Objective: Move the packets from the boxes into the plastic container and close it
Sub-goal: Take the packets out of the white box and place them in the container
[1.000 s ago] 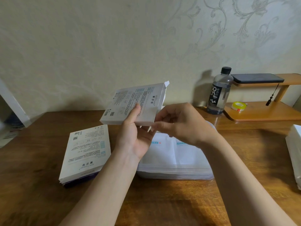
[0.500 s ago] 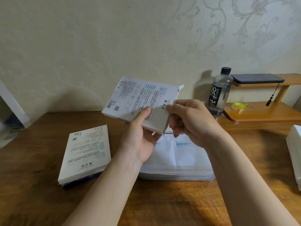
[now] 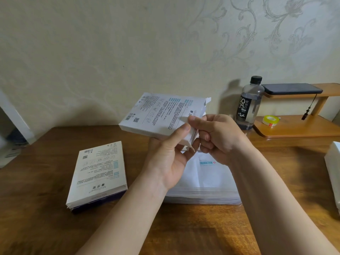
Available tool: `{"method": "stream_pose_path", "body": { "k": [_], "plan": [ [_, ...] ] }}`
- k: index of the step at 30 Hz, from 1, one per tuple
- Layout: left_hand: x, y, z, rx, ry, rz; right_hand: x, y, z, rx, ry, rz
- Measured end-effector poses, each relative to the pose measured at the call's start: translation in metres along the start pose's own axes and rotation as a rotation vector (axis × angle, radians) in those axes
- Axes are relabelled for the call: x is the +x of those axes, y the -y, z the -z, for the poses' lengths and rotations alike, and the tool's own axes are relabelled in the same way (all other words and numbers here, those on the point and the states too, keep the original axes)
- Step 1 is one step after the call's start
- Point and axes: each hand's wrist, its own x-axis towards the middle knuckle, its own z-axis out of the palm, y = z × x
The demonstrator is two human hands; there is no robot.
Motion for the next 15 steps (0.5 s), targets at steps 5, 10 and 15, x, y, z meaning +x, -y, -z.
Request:
{"method": "stream_pose_path", "body": {
  "k": [5,10,15],
  "plan": [
    [-0.0015,0.0002,-0.0055,-0.01,-0.097,0.025,0.0004,-0.0026,-0.0007,-0.061,-0.022,0.004],
    [0.0001,-0.0034,-0.0065,0.002,-0.21,0.02,0.0009,-0.0052,-0.0005,-0.083,0.011,0.009],
    [-0.0003,-0.0054,-0.0094,0.006,-0.283,0.031,-0.0001,-0.0026,0.0003,-0.074,0.027,-0.001]
  ]
}}
